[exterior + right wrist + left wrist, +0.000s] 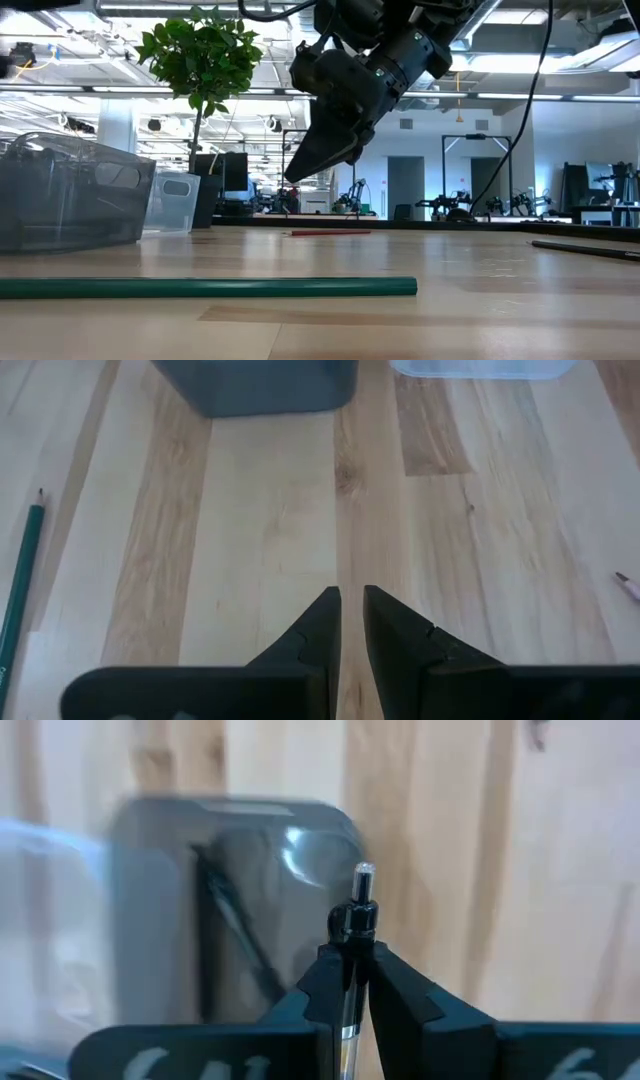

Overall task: Sort pens & pencils
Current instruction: Put the bottom left black pen into the black bin

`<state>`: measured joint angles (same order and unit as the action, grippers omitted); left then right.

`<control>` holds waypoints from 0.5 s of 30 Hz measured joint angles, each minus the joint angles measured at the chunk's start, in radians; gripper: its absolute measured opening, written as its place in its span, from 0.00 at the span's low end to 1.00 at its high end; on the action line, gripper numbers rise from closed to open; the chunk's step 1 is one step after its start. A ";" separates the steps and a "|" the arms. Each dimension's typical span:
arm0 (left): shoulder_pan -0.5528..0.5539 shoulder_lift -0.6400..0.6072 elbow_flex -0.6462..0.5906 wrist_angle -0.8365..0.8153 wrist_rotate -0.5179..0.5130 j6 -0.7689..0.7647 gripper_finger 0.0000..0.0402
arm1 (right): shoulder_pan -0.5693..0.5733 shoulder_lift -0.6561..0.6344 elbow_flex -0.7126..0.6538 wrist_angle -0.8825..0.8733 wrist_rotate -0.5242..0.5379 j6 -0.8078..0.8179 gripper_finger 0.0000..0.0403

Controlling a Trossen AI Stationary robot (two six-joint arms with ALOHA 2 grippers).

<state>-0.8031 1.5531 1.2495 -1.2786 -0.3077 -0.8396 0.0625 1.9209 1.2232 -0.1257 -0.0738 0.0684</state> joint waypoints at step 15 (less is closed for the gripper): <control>0.204 -0.002 -0.137 0.083 0.041 0.219 0.05 | -0.011 0.000 0.000 -0.014 0.000 0.002 0.18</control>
<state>-0.5992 1.5509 1.1121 -1.1958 -0.2672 -0.6205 0.0517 1.9209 1.2232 -0.1396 -0.0738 0.0700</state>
